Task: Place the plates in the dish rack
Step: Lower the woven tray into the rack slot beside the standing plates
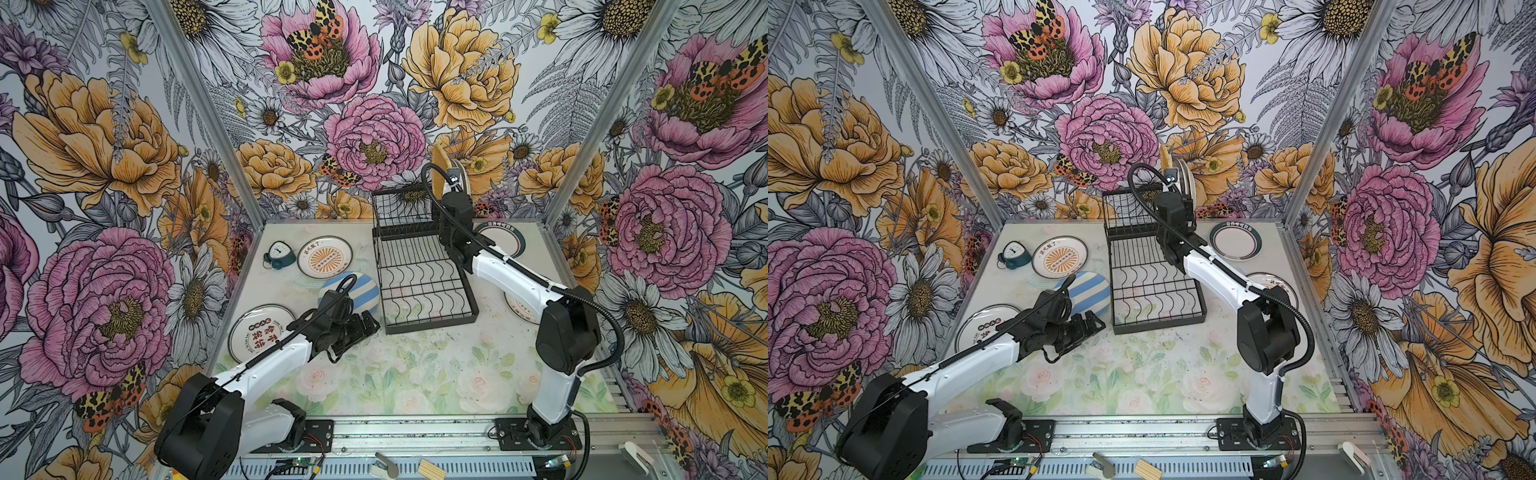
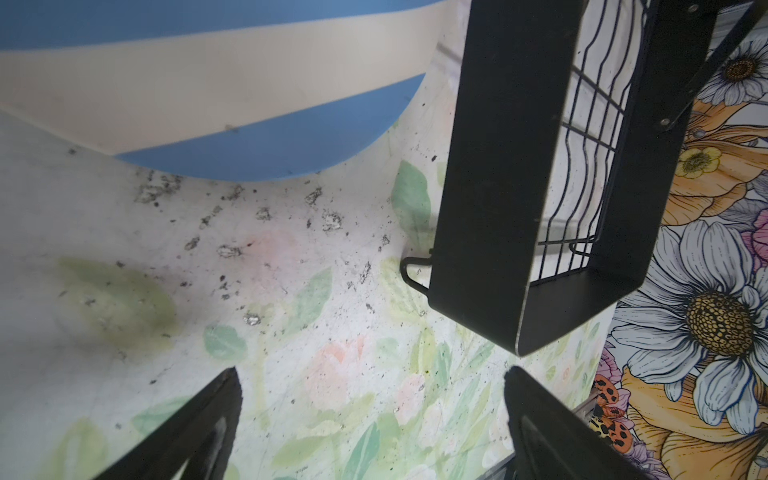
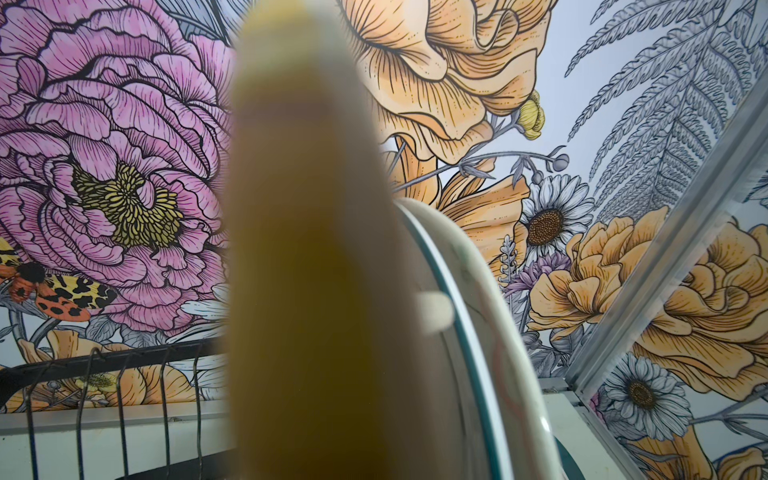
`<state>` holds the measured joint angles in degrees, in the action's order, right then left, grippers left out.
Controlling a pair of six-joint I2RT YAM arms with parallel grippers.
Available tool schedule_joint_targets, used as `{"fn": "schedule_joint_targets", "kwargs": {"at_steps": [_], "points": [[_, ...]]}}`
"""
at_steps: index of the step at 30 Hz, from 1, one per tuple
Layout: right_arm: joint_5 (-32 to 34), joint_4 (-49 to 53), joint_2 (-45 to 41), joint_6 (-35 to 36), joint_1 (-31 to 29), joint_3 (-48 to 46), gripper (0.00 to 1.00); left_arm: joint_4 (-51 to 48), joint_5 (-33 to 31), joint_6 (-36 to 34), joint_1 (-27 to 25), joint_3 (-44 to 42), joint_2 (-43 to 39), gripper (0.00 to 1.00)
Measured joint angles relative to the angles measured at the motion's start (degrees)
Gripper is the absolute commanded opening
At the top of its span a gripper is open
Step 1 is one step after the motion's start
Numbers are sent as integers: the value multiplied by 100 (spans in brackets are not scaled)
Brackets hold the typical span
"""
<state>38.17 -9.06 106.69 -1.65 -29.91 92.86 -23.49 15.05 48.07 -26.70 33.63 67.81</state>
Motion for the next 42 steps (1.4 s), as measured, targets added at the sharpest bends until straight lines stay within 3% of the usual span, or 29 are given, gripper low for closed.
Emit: {"fn": "schedule_joint_targets", "kwargs": {"at_steps": [16, 27, 42], "points": [[-7, 48, 37, -326, 66, -13, 0, -4, -17, 48, 0, -120, -151, 99], [-52, 44, 35, -402, 68, -33, 27, -2, -17, 61, 0, -125, -151, 99], [-138, 133, -247, -474, -11, -59, 42, -2, -17, 63, 0, -153, -286, 99]]}}
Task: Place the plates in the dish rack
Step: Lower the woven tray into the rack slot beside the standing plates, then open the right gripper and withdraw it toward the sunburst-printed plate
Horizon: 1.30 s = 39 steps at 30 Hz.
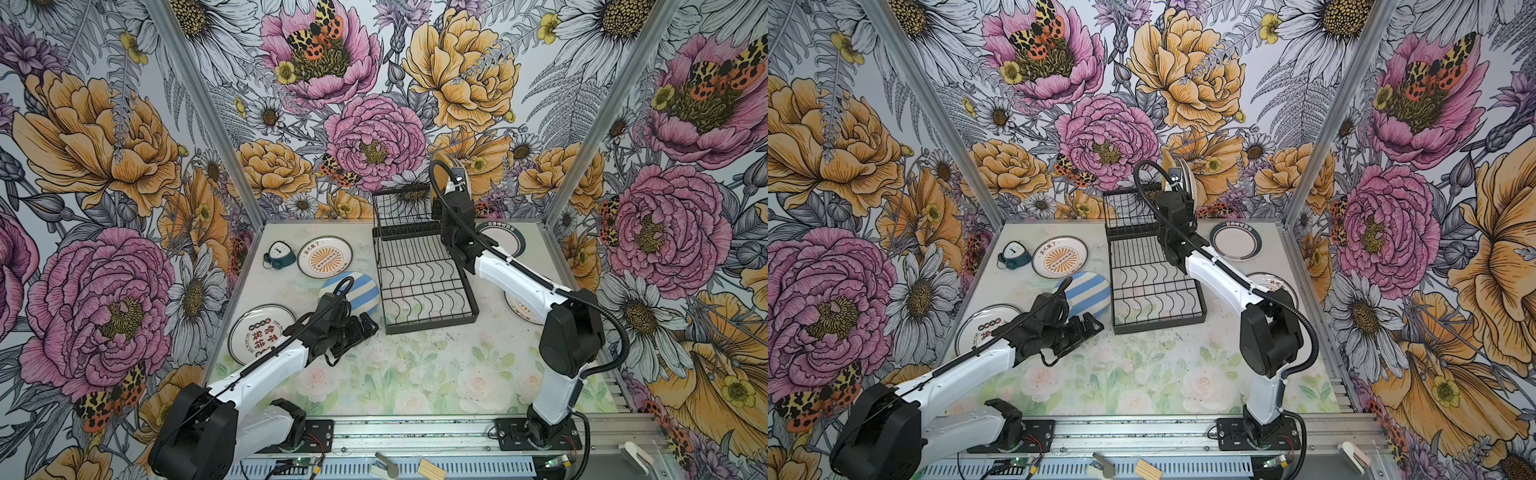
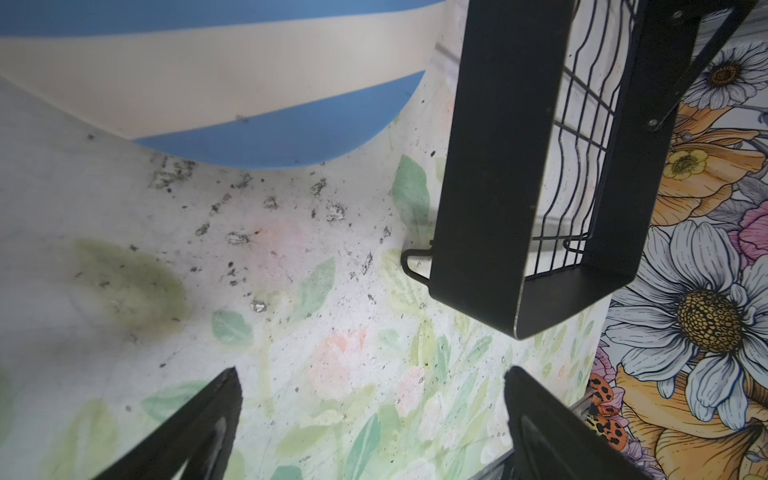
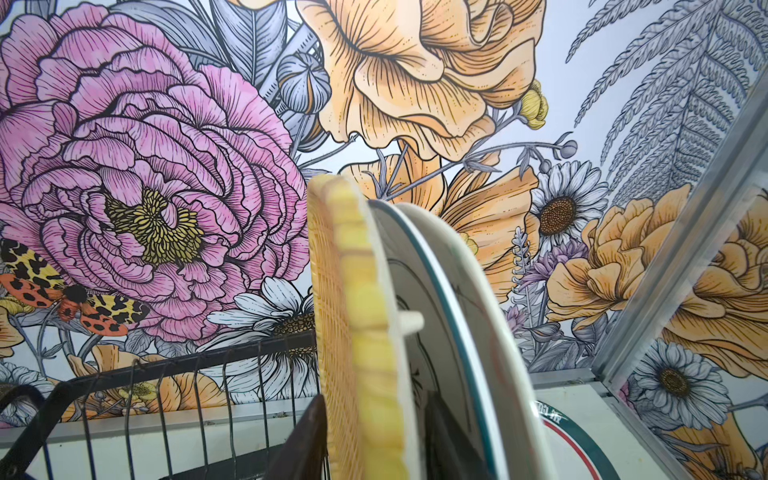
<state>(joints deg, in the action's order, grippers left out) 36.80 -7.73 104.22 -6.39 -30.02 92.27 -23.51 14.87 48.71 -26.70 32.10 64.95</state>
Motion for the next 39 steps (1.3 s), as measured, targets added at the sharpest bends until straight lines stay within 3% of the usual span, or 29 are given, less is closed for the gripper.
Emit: {"fn": "schedule_joint_targets", "kwargs": {"at_steps": [13, 28, 34, 39], "points": [[7, 562, -1134, -179, -245, -627, 48, 0, -66, 66, -92, -72, -199, 99], [116, 1764, -3340, -922, -767, -2260, 51, 0, -291, 92, -398, -72, -240, 99], [-33, 2527, -3947, -1462, -595, -2739, 53, 2, -348, 157, -520, -72, -240, 99], [-553, 3036, -4371, -2000, 76, -3228, 55, 0, -365, 199, -605, -72, -240, 99]]}}
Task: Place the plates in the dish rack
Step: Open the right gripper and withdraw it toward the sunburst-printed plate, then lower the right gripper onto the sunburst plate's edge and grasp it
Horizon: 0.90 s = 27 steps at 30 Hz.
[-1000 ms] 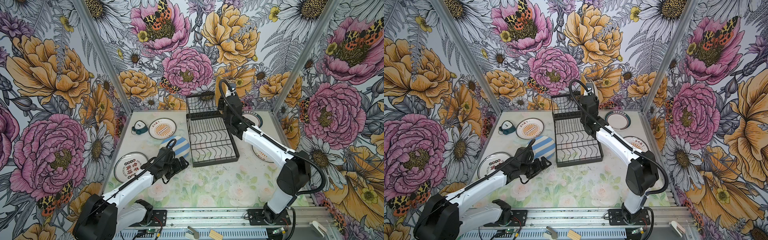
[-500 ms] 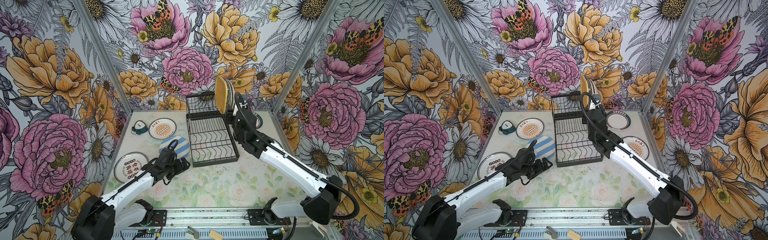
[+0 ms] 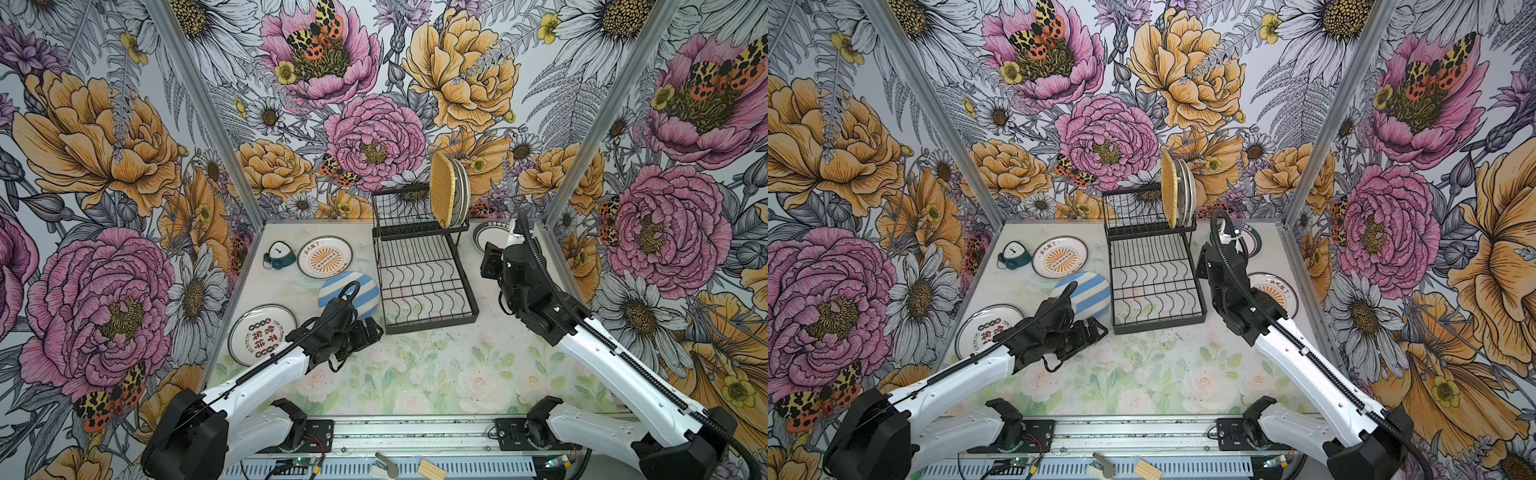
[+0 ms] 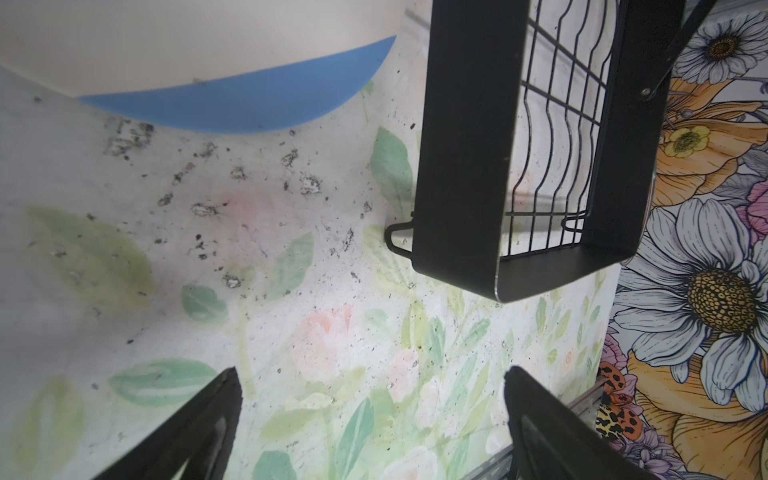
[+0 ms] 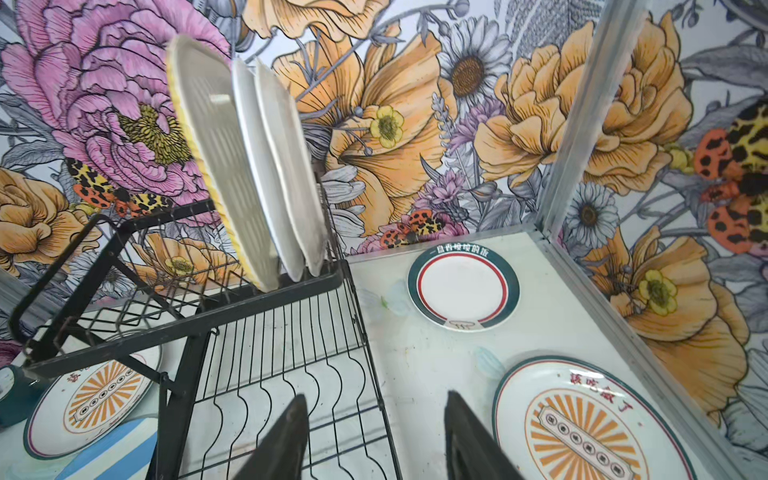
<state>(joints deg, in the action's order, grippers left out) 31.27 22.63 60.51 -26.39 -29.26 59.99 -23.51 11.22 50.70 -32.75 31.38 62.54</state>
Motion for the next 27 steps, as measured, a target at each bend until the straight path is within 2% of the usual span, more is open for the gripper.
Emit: {"fn": "schedule_joint_targets", "kwargs": {"at_steps": [4, 11, 17, 23, 27], "points": [[-516, 330, -190, -332, 605, -354, 57, -2, -2, 17, -15, 0, -11, 98], [-2214, 535, -345, -743, 2511, -1274, 59, -11, 0, 17, -13, 0, -109, 99], [-3460, 621, -345, -863, 3722, -1626, 61, -20, 2, 13, -13, 0, -111, 99], [-4339, 619, -282, -885, 4662, -1823, 68, -20, 28, 11, 4, 0, -153, 99], [-4765, 577, -107, -879, 5077, -1993, 71, -22, 57, 11, 13, 0, -195, 99]]}}
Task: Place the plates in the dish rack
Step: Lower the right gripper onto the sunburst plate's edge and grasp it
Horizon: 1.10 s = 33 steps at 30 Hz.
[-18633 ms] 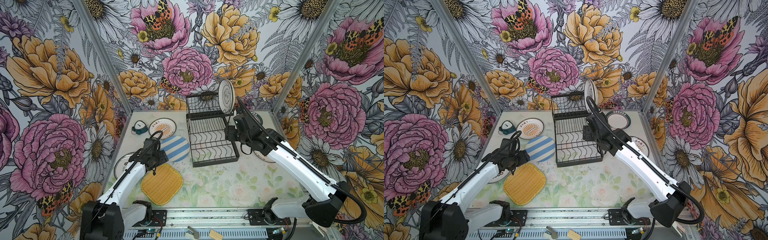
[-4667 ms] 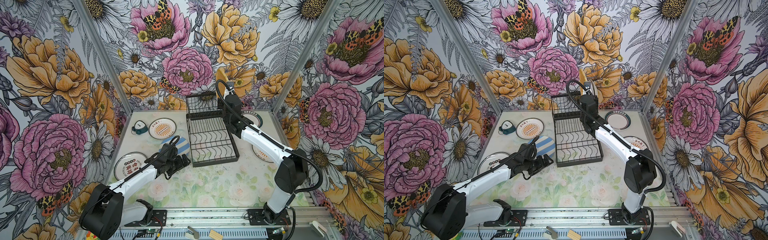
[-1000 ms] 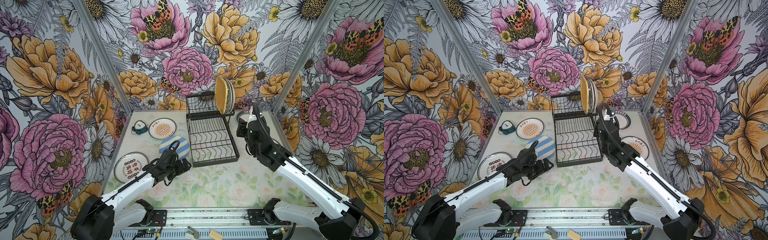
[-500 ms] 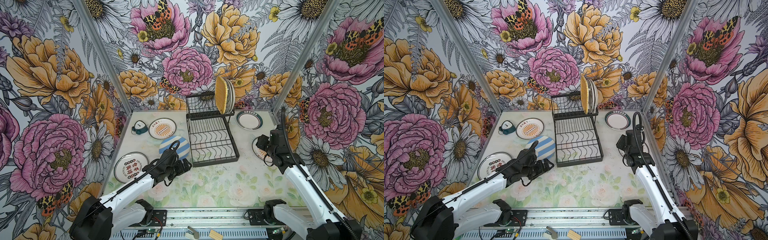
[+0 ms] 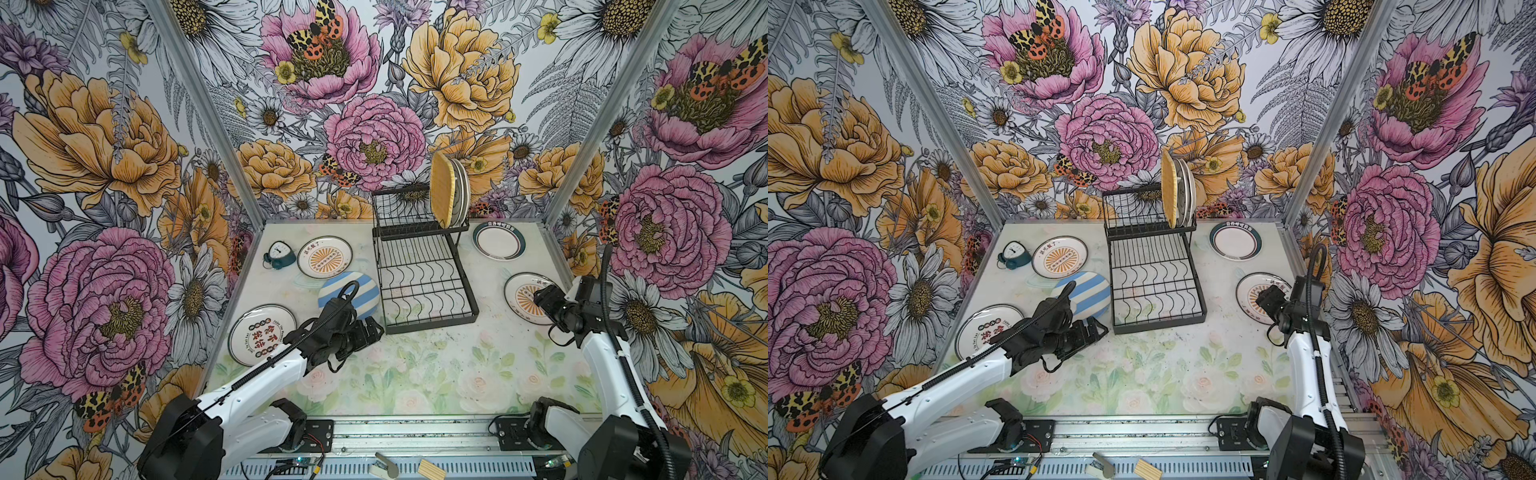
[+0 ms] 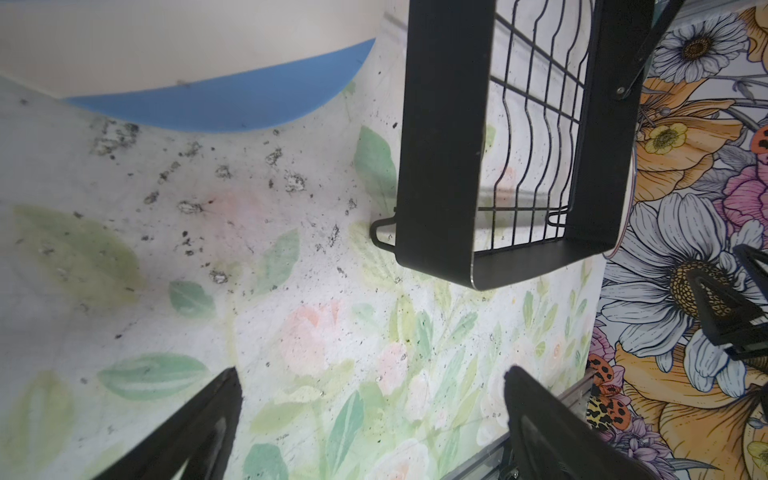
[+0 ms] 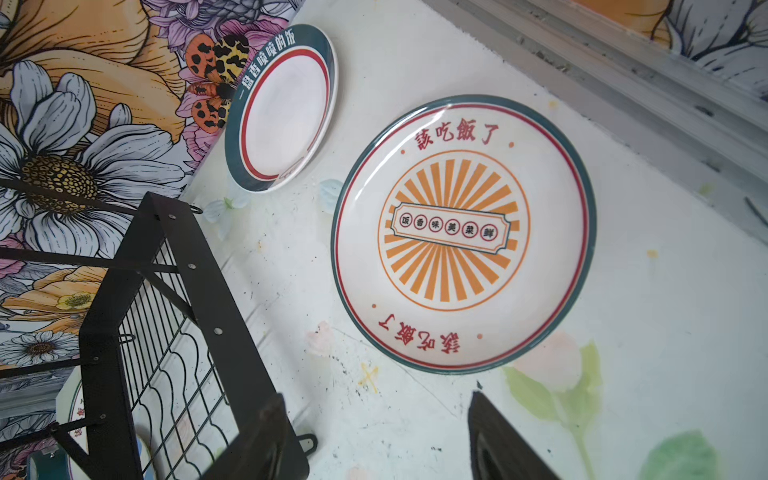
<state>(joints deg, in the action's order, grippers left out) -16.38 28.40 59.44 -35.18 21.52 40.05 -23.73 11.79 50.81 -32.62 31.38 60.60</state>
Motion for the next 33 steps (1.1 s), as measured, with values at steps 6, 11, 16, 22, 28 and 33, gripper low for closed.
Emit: {"fn": "schedule_joint_targets", "kwargs": {"at_steps": [6, 11, 16, 22, 28, 33], "points": [[-916, -354, 531, -131, 645, -337, 71, 0, 61, 0, 28, 0, -101, 99], [-1447, -667, 625, -297, 1172, -638, 71, 2, 105, -2, 70, -13, -125, 99], [-1821, -1178, 1075, -496, 1517, -844, 69, 4, 153, -17, 94, -13, -125, 99], [-2155, -1923, 1585, -850, 1714, -1145, 61, 4, 188, -17, 179, -13, -127, 99], [-2249, -2791, 1934, -1316, 1794, -1419, 52, 7, 247, -17, 219, -13, -127, 99], [-2247, -3298, 2155, -1606, 1794, -1508, 50, 7, 273, -17, 256, -13, -127, 99]]}}
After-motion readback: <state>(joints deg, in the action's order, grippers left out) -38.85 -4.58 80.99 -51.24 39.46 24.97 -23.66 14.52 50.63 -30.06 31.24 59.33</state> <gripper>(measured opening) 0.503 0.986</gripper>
